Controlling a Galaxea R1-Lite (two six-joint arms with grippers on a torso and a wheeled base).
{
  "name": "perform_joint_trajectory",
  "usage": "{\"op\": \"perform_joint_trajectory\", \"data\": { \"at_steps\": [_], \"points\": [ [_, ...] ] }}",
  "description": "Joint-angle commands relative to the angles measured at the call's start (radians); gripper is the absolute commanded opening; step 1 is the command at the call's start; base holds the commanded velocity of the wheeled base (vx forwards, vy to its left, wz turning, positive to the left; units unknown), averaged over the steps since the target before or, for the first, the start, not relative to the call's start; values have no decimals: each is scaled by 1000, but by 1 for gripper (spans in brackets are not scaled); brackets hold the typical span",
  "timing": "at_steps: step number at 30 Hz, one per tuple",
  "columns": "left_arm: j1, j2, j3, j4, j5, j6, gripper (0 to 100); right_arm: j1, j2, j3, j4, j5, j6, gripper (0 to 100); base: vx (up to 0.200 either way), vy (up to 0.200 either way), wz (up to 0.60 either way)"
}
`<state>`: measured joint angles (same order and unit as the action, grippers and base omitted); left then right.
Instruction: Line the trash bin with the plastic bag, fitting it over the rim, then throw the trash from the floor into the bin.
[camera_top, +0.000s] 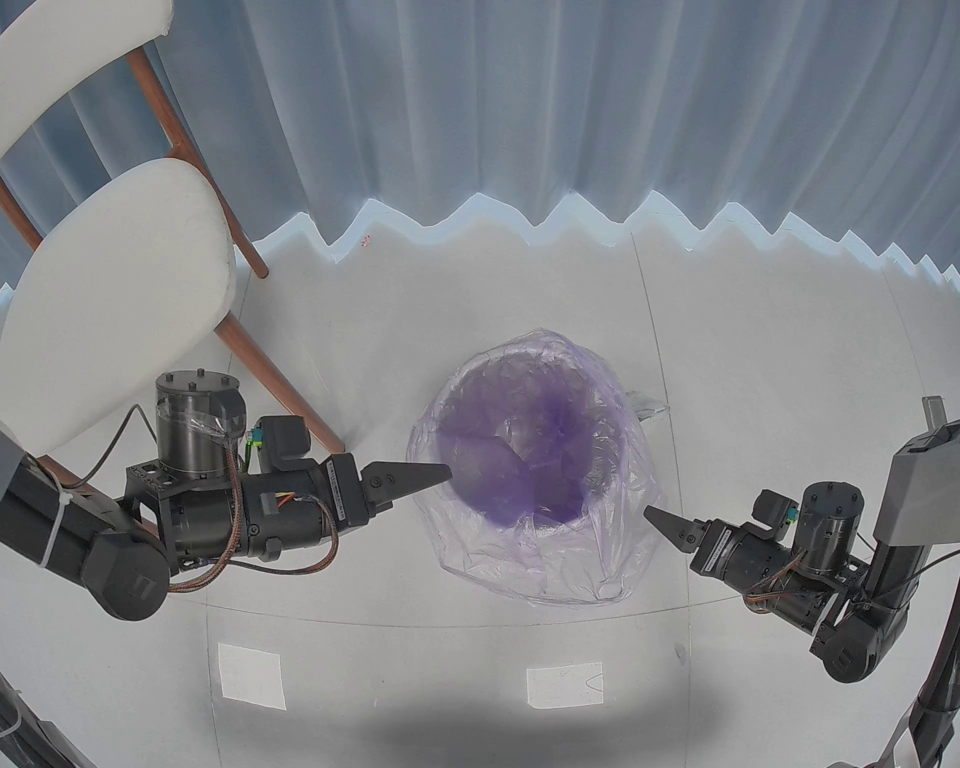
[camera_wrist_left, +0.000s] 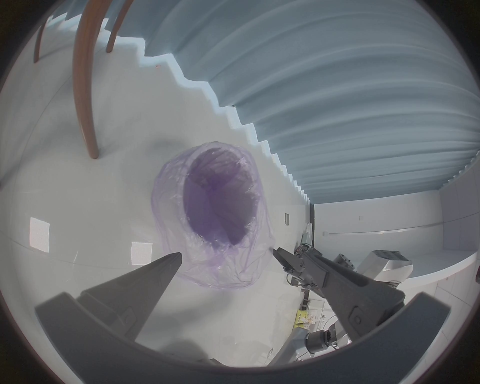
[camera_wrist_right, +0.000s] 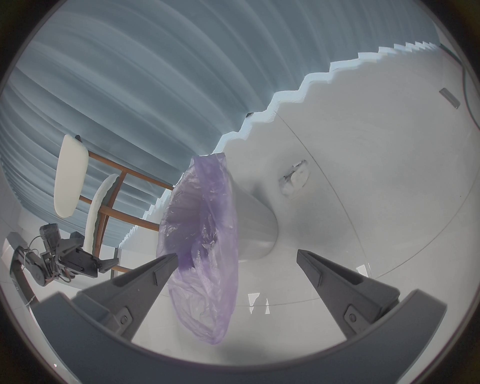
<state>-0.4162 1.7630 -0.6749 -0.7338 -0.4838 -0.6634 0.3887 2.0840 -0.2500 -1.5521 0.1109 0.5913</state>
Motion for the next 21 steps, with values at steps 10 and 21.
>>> {"op": "perform_joint_trajectory", "data": {
  "at_steps": [10, 21],
  "points": [
    [-16, -76, 1, -2, 7, 8, 100, 12, 13, -22, -19, -43, -192, 100, 0, 0, 0],
    [-7, -270, 71, -64, 39, 245, 100, 29, 37, -175, -19, -85, -518, 100, 0, 0, 0]
  ]
}}
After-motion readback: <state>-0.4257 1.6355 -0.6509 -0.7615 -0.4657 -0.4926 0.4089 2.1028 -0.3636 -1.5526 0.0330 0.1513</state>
